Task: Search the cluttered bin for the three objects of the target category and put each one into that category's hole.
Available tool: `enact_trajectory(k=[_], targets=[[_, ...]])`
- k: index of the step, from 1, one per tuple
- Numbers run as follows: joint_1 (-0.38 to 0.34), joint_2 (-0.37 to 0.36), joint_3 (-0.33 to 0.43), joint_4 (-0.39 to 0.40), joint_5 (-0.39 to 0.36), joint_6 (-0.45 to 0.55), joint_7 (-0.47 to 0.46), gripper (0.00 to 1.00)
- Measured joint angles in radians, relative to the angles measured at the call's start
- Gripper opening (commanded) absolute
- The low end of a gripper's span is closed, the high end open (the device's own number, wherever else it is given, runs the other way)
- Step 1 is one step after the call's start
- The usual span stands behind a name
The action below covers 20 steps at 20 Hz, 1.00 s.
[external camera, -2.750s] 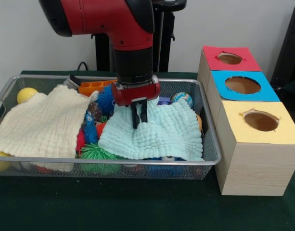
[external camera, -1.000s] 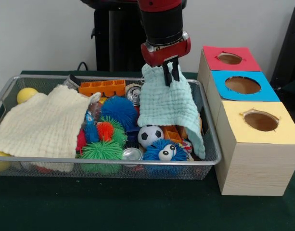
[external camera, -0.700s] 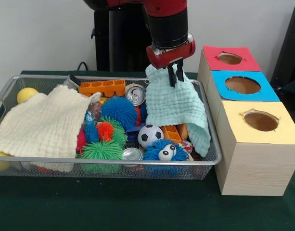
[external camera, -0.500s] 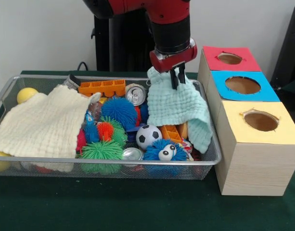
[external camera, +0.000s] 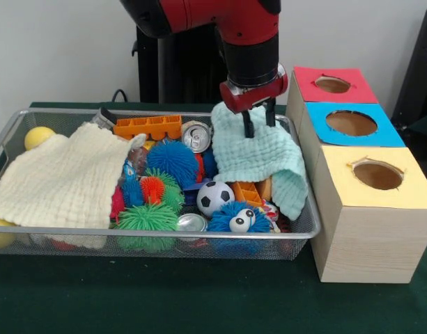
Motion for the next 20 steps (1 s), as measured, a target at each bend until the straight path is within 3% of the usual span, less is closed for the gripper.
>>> enact_trajectory(k=[20], targets=[[0.010,-0.025,-0.022,-0.012,0.000,0.007,0.000,1.00]])
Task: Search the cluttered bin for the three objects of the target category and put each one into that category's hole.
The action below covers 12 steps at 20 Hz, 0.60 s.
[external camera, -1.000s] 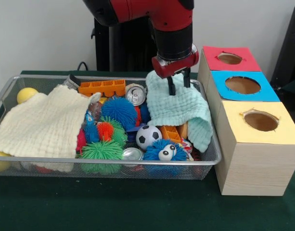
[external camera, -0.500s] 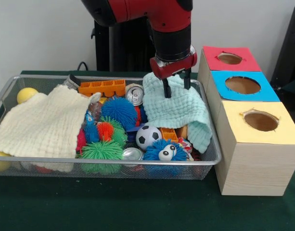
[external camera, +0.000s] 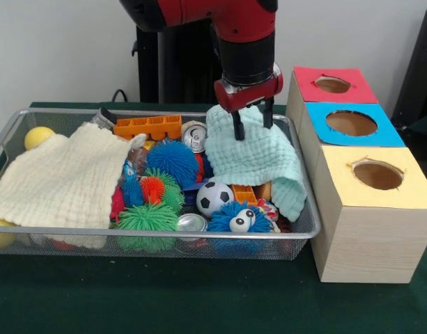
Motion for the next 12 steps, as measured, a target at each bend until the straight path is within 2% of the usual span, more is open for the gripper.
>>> enact_trajectory(k=[12], targets=[[0.018,-0.067,-0.010,-0.024,0.000,0.029,0.000,1.00]])
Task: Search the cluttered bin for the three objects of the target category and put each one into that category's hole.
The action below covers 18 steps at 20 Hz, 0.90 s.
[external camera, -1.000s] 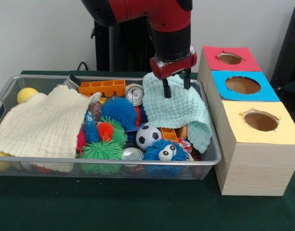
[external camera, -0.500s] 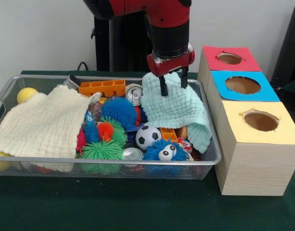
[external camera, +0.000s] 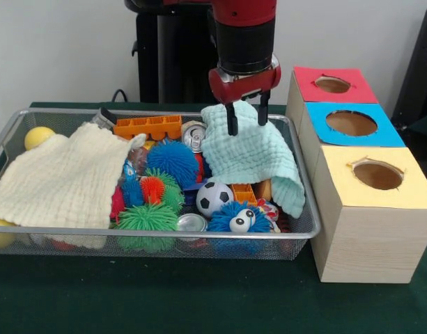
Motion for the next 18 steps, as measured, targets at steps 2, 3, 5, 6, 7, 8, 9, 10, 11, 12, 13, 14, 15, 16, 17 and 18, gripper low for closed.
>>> enact_trajectory(k=[2,3,5,6,7,8,9,10,11,12,13,14,15,16,17,18], targets=[[0.000,-0.010,0.000,-0.010,0.000,0.000,0.000,1.00],[0.000,-0.013,0.000,-0.013,0.000,0.000,0.000,1.00],[-0.002,-0.021,0.000,-0.024,0.000,0.000,0.000,1.00],[-0.004,-0.026,0.000,-0.031,0.000,0.000,0.000,1.00],[-0.006,-0.030,0.000,-0.037,0.000,0.000,0.000,1.00],[-0.008,-0.033,0.000,-0.039,0.000,0.000,0.000,1.00],[-0.013,-0.038,0.000,-0.043,0.000,0.000,0.000,1.00],[-0.015,-0.040,0.000,-0.045,0.000,0.000,0.000,1.00],[-0.018,-0.042,0.000,-0.047,0.000,0.000,0.000,1.00],[-0.020,-0.043,0.000,-0.049,-0.001,0.000,0.000,1.00],[-0.022,-0.044,0.000,-0.051,-0.005,0.000,0.000,1.00],[-0.026,-0.045,-0.001,-0.057,-0.020,0.000,0.000,1.00],[-0.027,-0.045,-0.001,-0.059,-0.026,0.000,0.000,1.00],[-0.027,-0.045,-0.002,-0.064,-0.038,0.000,0.000,1.00],[-0.027,-0.045,-0.003,-0.069,-0.051,0.000,0.000,1.00],[-0.027,-0.045,-0.004,-0.072,-0.058,0.000,0.000,1.00]])
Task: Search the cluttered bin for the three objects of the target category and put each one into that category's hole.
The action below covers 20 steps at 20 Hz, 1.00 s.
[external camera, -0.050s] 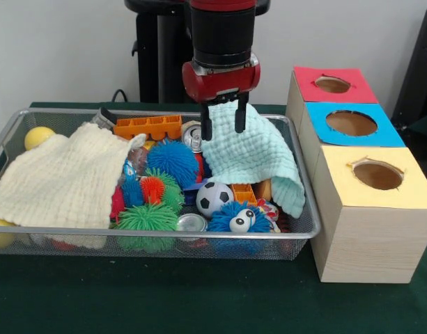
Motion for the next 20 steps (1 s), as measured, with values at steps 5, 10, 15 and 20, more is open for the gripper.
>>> enact_trajectory(k=[5,10,15,20], targets=[[-0.001,0.000,-0.005,-0.021,-0.054,0.000,0.000,1.00],[-0.003,0.000,-0.014,-0.030,-0.107,0.000,0.000,1.00],[-0.003,0.001,-0.028,-0.031,-0.150,0.000,0.000,1.00],[0.001,0.010,-0.049,-0.040,-0.189,0.000,0.000,1.00]])
